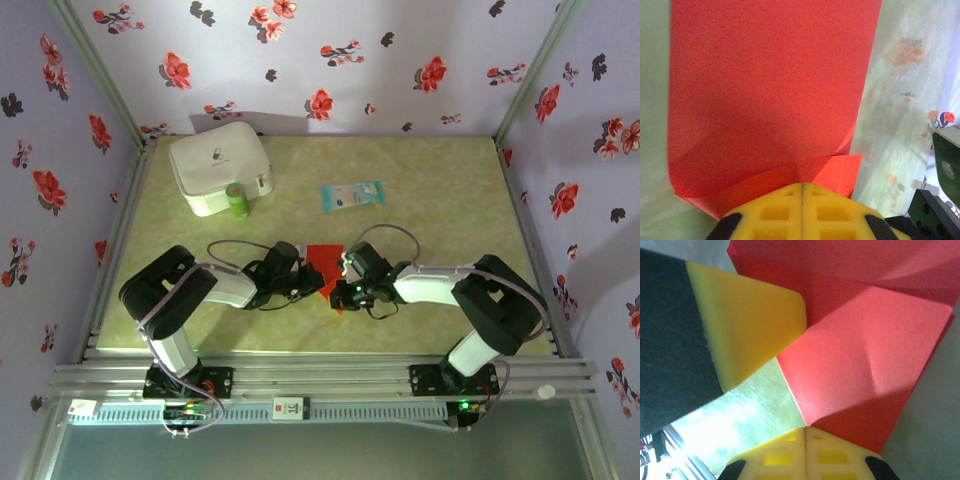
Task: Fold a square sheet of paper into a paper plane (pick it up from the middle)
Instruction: Third fold the triangle at the center of the table.
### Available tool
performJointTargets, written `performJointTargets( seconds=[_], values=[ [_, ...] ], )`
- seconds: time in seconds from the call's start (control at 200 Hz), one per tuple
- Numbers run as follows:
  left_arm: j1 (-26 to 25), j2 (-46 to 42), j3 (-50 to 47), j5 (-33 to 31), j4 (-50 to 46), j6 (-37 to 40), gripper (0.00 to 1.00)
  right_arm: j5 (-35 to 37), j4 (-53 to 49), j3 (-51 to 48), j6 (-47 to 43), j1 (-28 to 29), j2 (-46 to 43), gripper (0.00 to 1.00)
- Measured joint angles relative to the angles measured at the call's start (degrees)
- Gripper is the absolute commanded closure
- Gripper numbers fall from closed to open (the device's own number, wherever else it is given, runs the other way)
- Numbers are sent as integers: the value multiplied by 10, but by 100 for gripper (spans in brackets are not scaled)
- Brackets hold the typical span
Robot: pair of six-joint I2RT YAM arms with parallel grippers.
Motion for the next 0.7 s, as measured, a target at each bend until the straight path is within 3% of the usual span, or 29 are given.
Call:
performJointTargets(
  seconds=[0.475, 0.695],
  values=[
    [0, 1, -1, 0, 3, 0, 100, -11, 38, -77, 37, 0, -64, 94],
    [0, 1, -4, 0, 9, 0, 100, -8, 14, -84, 65, -3, -167, 86]
  ],
)
